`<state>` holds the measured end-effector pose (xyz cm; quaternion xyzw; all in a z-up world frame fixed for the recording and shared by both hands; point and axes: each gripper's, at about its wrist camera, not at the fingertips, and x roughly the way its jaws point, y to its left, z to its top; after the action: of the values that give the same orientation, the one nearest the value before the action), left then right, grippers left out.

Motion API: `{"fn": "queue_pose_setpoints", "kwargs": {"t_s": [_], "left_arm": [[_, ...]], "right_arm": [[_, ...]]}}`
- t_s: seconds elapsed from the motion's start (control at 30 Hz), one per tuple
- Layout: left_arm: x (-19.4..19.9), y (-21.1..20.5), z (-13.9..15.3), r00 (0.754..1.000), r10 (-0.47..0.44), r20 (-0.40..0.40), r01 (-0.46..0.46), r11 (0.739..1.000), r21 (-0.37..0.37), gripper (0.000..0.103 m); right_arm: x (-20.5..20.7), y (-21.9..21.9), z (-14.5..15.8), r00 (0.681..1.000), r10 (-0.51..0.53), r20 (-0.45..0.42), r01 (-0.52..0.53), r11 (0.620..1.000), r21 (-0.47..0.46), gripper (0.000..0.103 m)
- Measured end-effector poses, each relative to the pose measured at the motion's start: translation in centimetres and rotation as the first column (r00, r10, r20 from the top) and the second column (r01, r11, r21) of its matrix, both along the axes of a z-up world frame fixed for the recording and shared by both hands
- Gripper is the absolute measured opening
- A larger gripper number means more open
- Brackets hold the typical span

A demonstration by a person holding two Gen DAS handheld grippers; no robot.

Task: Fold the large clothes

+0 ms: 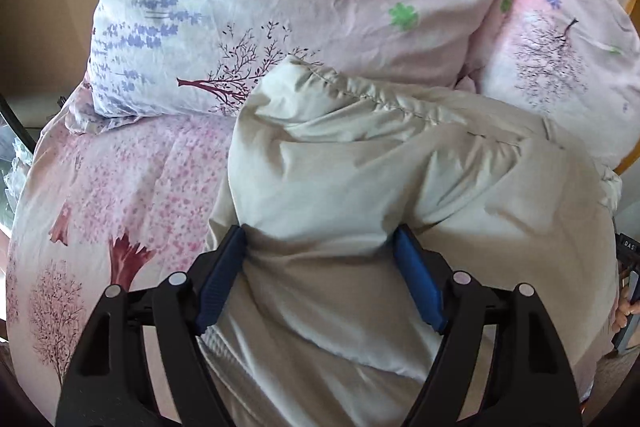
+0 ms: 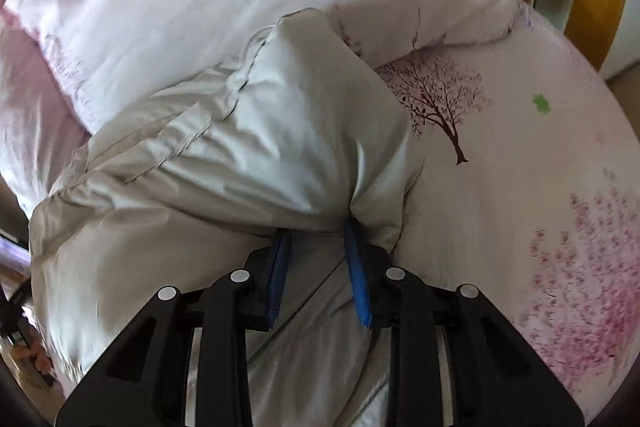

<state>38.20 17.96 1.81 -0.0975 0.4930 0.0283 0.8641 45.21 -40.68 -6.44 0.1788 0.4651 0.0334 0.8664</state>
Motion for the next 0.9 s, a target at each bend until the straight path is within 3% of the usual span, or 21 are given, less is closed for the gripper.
{"fn": "queue_pose_setpoints", "kwargs": {"t_s": [0.13, 0.2, 0.27, 0.37, 0.43, 0.57, 0.63, 0.77, 0.9], "left_arm": [[0.4, -0.1, -0.3, 1.0, 0.01, -0.001, -0.01, 1.0, -0.002, 0.079], [-0.6, 0.5, 0.3, 0.999, 0.014, 0.032, -0.012, 0.999, -0.053, 0.077], [-2.6, 1.6, 1.4, 0.996, 0.017, 0.089, -0.004, 0.989, -0.146, 0.077], [-6.0, 3.5, 2.9, 0.984, 0.045, 0.17, -0.001, 0.968, -0.252, 0.08], [-8.5, 4.8, 3.4, 0.974, 0.087, 0.209, -0.021, 0.954, -0.298, 0.085], [-12.7, 6.5, 2.6, 0.962, 0.166, 0.215, -0.068, 0.913, -0.401, 0.086], [-14.7, 7.1, 1.3, 0.958, 0.214, 0.192, -0.1, 0.875, -0.474, 0.086], [-16.2, 8.2, -1.0, 0.953, 0.275, 0.131, -0.147, 0.793, -0.592, 0.086], [-16.8, 7.6, -2.0, 0.949, 0.291, 0.122, -0.153, 0.762, -0.629, 0.086]], "right_arm": [[0.8, -0.6, -0.3, 1.0, -0.016, -0.001, 0.016, 0.999, 0.045, 0.03], [-0.6, -1.7, 0.5, 0.999, -0.029, 0.037, 0.025, 0.996, 0.082, 0.036], [-2.3, -2.9, 1.3, 0.995, -0.041, 0.09, 0.028, 0.989, 0.145, 0.06], [-6.0, -4.9, 2.7, 0.977, -0.117, 0.178, 0.075, 0.972, 0.224, 0.084], [-8.0, -6.4, 3.0, 0.966, -0.164, 0.202, 0.104, 0.955, 0.277, 0.085], [-10.7, -8.3, 1.2, 0.956, -0.247, 0.155, 0.166, 0.899, 0.406, 0.086], [-12.3, -8.9, 0.1, 0.955, -0.275, 0.114, 0.19, 0.857, 0.479, 0.086], [-13.8, -8.6, -2.0, 0.959, -0.28, 0.045, 0.213, 0.815, 0.539, 0.086], [-14.2, -8.4, -3.2, 0.957, -0.289, -0.008, 0.24, 0.778, 0.58, 0.086]]}}
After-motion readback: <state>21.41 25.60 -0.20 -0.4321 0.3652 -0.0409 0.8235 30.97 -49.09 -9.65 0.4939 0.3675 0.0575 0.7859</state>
